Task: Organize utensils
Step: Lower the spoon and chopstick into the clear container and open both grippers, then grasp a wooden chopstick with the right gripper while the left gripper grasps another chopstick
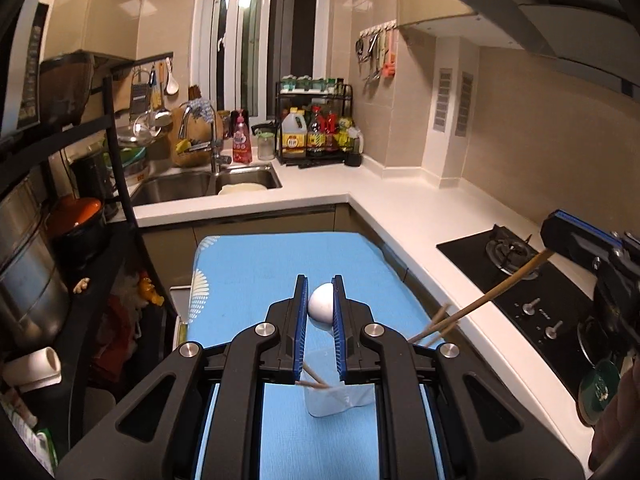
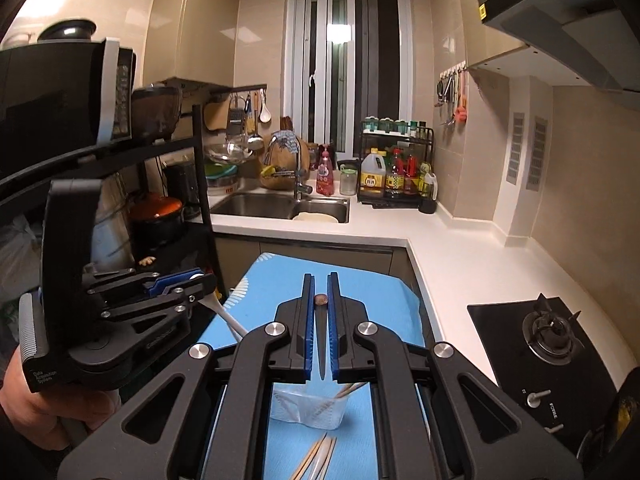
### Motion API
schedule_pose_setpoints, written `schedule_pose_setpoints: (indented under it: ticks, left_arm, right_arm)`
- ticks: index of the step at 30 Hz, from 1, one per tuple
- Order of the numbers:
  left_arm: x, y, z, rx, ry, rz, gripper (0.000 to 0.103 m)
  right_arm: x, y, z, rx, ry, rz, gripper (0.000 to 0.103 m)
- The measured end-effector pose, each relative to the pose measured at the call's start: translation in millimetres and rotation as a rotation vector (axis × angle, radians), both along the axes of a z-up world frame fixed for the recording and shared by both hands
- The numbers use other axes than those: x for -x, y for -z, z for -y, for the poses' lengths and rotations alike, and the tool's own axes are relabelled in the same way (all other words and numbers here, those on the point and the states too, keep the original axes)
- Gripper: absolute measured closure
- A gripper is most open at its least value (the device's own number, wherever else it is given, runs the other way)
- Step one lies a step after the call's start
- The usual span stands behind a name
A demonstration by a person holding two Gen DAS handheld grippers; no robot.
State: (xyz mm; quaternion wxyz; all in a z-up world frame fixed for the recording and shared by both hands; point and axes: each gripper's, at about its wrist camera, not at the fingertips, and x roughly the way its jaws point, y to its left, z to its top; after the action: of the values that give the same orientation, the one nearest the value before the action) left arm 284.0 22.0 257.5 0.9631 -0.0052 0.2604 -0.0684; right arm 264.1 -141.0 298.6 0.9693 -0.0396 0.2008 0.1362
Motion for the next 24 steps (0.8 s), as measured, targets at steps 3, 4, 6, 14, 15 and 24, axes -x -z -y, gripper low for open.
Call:
schedule_pose_setpoints:
  ticks: [3, 4, 6, 14, 15, 24]
  left_arm:
    - [-22, 20, 5, -0.025, -0.002, -0.04, 0.091]
    - [-27, 27, 7, -0.031, 0.004, -0.051, 0.091]
    - [-36, 41, 11, -0.049, 0.011, -0.073, 0.091]
    - [-48, 75, 18, -0.089, 0.015, -0.131, 0.089]
    - [-45, 72, 18, -0.08, 0.02, -0.117, 0.086]
    - [27, 39, 10, -0.02, 0.019, 0.066, 0.074]
  right_arm:
    - [-21, 27, -3, 0.002, 0.012, -0.039, 0.097]
    - [-25, 34, -2, -0.003, 0.013, -0.046, 0.097]
    - [-34, 54, -2, 0.002, 0.026, -0.064, 0.097]
    - [-43, 89, 2, -0.013, 0.034, -0.1, 0.086]
    - [-41, 88, 4, -0.019, 0.037, -0.097, 0.078]
    - [25, 70, 34, -0.089, 0.055, -0.015, 0.071]
